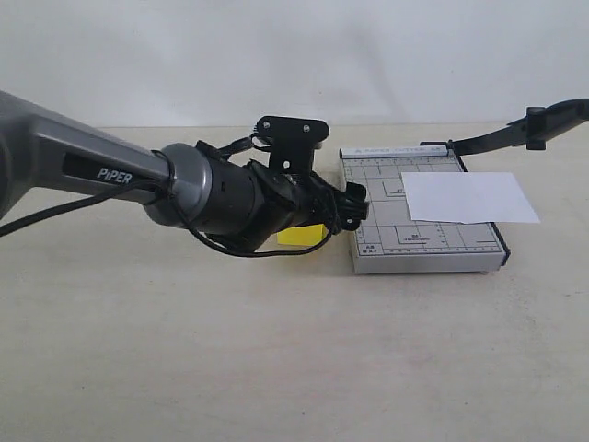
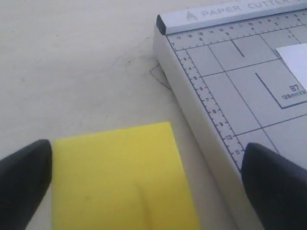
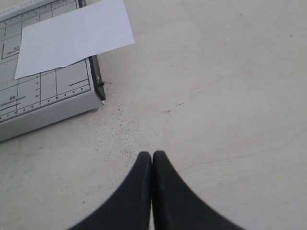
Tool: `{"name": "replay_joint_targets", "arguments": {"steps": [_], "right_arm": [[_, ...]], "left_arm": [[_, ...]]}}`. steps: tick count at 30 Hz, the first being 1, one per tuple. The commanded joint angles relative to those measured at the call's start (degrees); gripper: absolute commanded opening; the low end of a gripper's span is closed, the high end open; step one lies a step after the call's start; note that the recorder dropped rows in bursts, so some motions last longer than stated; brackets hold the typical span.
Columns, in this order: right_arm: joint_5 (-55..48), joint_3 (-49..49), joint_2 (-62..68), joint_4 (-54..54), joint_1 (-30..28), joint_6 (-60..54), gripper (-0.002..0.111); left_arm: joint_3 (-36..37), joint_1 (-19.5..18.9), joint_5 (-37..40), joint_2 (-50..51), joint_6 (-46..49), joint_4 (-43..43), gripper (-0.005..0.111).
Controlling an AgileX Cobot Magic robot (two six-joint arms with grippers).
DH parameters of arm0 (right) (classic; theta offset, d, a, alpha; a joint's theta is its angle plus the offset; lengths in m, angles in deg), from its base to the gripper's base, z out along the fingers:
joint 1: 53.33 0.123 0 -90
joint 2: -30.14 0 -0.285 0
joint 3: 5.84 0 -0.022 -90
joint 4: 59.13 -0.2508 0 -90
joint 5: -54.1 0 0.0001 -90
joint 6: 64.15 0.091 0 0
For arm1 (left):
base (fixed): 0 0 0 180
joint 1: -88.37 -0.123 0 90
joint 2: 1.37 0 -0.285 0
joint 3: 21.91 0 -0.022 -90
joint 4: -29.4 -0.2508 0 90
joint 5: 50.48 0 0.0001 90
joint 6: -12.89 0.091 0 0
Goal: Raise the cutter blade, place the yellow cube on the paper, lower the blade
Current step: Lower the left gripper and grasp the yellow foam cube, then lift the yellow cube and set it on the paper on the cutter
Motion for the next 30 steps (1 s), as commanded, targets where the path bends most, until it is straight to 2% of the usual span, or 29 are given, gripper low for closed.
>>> {"name": "replay_joint_targets", "arguments": {"steps": [1, 4, 9, 13, 17, 20, 22, 23, 27, 28, 30], "right_arm": [[-0.12, 0.17, 0.08, 0.21, 0.17, -0.07, 0.000], [-0.12, 0.17, 0.08, 0.21, 0.17, -0.07, 0.000], [-0.12, 0.17, 0.08, 0.21, 0.17, -0.07, 0.000], [-0.12, 0.17, 0.08, 0.21, 0.17, -0.07, 0.000], [-0.02, 0.17, 0.08, 0.20, 0.17, -0.07, 0.000], [-0.02, 0.17, 0.08, 0.20, 0.17, -0.07, 0.000], [0.10, 0.17, 0.08, 0.20, 0.17, -0.07, 0.000], [0.37, 0.17, 0.08, 0.20, 0.17, -0.07, 0.000], [1.23, 0.17, 0.08, 0.20, 0.17, -0.07, 0.000], [1.23, 0.17, 0.08, 0.20, 0.17, -0.07, 0.000], [0.97, 0.17, 0.08, 0.20, 0.17, -0.07, 0.000]], "left_arm": [[-0.41, 0.32, -0.63, 0.06, 6.39, 8.32, 0.081], [-0.41, 0.32, -1.91, 0.06, 13.70, 12.67, 0.053], [-0.41, 0.32, -4.29, -2.10, 22.46, 13.64, 0.004], [-0.41, 0.32, -9.03, -7.14, 25.79, 14.78, 0.004], [-0.41, 0.32, -6.01, -14.39, 30.23, 15.59, 0.004], [-1.11, -0.74, 9.55, -18.17, 31.29, 14.31, 0.004], [-4.55, -2.75, 23.99, -16.86, 31.29, 13.78, 0.004], [-6.81, -3.37, 28.12, -15.12, 30.87, 13.78, 0.004], [-22.07, -4.93, 34.76, -2.18, 25.79, 10.02, 0.004], [-26.21, -4.93, 37.85, 0.88, 21.66, 6.06, 0.004], [-33.64, -4.93, 43.55, 5.70, 10.63, -7.15, 0.004]]}}
